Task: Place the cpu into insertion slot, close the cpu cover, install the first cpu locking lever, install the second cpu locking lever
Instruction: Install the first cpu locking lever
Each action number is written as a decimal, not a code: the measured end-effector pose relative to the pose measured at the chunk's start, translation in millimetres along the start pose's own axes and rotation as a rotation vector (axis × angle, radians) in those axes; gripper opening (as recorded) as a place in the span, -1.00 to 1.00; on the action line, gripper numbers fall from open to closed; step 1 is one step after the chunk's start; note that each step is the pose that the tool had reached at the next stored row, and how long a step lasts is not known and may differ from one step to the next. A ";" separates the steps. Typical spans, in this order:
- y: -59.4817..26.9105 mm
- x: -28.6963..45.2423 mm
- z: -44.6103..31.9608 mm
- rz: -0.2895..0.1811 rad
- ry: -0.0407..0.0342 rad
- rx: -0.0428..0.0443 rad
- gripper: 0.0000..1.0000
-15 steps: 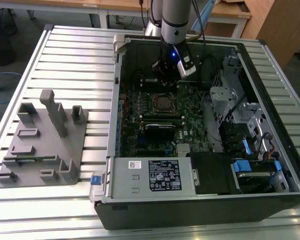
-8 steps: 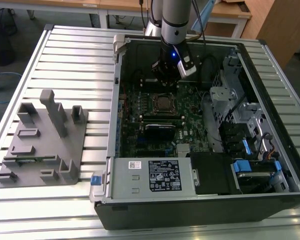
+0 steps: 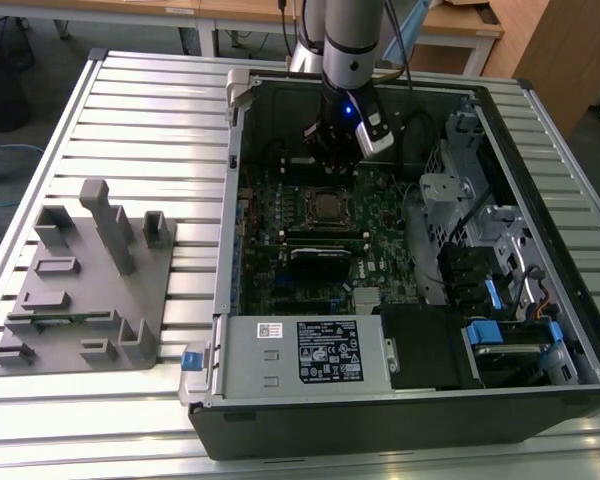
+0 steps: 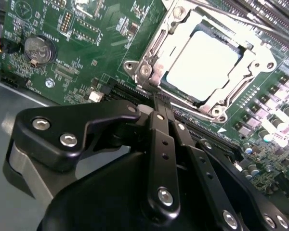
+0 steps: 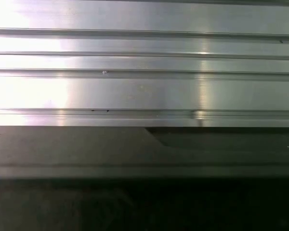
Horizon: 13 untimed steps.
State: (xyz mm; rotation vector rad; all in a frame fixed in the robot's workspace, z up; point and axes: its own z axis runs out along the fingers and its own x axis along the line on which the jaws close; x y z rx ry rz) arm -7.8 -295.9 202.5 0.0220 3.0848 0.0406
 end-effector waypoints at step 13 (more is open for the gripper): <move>-0.5 -0.4 -7.0 0.000 -0.0002 0.0006 -0.79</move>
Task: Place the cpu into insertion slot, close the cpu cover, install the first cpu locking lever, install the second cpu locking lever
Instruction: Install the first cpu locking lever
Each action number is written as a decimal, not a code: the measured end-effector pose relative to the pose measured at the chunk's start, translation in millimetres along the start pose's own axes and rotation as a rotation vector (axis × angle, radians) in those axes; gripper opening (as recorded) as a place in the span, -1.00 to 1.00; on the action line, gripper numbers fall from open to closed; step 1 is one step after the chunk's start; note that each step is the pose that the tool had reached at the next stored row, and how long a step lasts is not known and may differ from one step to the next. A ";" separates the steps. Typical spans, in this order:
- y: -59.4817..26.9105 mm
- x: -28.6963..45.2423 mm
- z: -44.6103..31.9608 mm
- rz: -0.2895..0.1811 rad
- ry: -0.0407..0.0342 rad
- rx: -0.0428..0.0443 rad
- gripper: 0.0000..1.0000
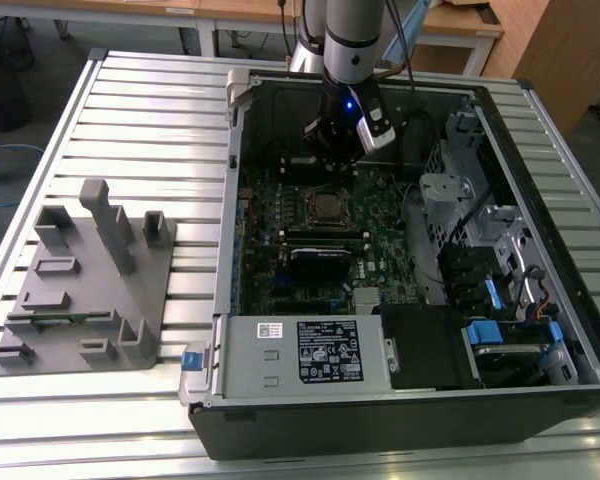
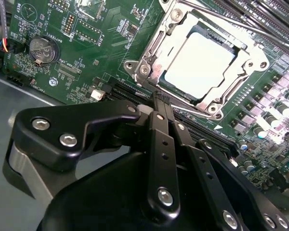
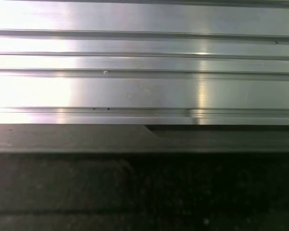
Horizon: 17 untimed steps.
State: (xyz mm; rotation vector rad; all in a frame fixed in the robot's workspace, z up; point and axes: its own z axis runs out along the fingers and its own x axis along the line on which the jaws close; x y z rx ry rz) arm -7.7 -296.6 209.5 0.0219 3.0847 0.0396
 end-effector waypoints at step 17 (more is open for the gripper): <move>-2.6 0.4 -4.5 0.002 -0.0042 -0.0307 -0.79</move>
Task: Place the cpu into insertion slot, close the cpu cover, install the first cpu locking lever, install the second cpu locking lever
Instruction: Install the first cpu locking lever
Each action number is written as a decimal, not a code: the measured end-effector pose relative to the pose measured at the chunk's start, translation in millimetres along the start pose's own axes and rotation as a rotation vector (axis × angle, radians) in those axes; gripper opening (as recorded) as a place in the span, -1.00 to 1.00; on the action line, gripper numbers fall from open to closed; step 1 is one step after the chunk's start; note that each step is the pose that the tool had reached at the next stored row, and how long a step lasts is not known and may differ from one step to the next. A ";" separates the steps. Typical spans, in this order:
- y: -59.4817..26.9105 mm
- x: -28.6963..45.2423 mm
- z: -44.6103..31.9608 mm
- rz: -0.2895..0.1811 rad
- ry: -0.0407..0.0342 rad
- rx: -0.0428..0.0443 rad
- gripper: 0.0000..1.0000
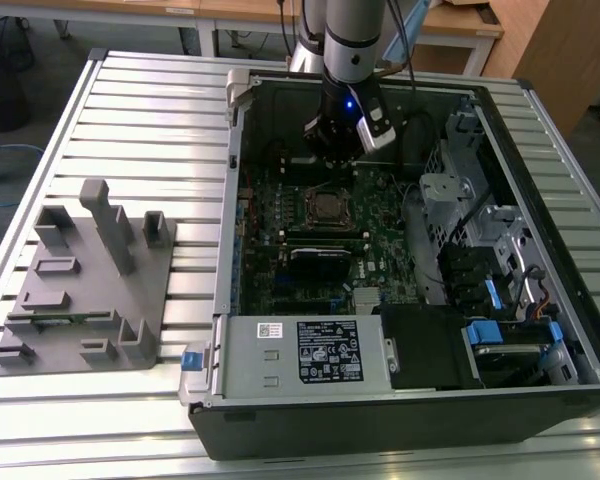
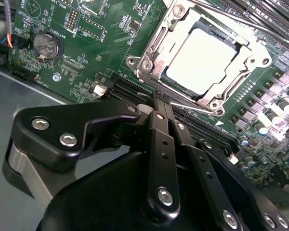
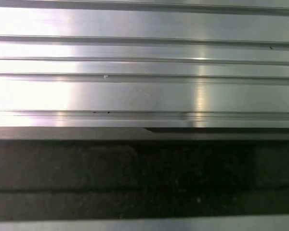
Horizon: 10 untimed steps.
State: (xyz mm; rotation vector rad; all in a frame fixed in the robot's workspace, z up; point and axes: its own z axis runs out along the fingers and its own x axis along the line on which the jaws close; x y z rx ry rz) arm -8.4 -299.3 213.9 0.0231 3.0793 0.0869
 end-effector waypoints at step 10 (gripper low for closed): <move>0.7 -1.1 -17.7 0.000 -0.0004 -0.0010 -0.79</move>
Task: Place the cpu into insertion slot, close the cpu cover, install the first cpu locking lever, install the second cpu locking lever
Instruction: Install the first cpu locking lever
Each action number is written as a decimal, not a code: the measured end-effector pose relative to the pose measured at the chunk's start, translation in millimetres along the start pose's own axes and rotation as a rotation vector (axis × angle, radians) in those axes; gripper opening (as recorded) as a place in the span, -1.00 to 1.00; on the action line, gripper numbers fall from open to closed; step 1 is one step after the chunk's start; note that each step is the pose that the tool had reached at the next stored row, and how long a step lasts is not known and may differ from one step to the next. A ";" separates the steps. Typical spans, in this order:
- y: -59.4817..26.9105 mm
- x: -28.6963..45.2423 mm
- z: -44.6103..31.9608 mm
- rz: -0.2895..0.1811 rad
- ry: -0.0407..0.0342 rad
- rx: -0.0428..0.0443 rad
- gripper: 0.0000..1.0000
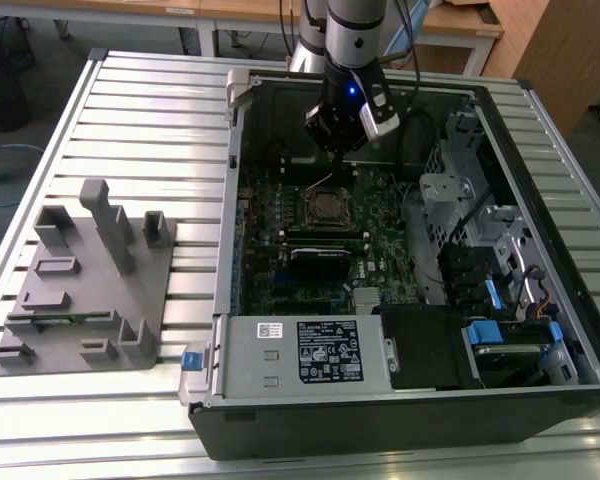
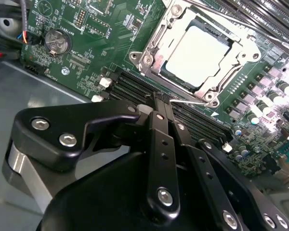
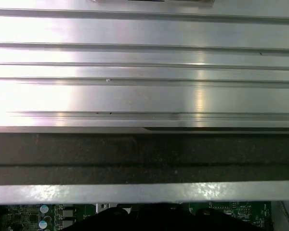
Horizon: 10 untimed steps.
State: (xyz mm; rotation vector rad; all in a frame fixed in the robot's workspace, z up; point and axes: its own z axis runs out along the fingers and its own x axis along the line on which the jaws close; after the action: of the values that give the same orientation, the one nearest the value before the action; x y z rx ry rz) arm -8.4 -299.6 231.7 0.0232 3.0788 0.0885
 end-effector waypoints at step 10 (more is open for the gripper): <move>-3.9 5.0 -0.7 0.000 -0.0111 -0.0121 -0.79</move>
State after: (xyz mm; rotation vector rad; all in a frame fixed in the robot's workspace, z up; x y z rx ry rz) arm -13.5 -303.5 231.8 0.0231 3.0671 0.1066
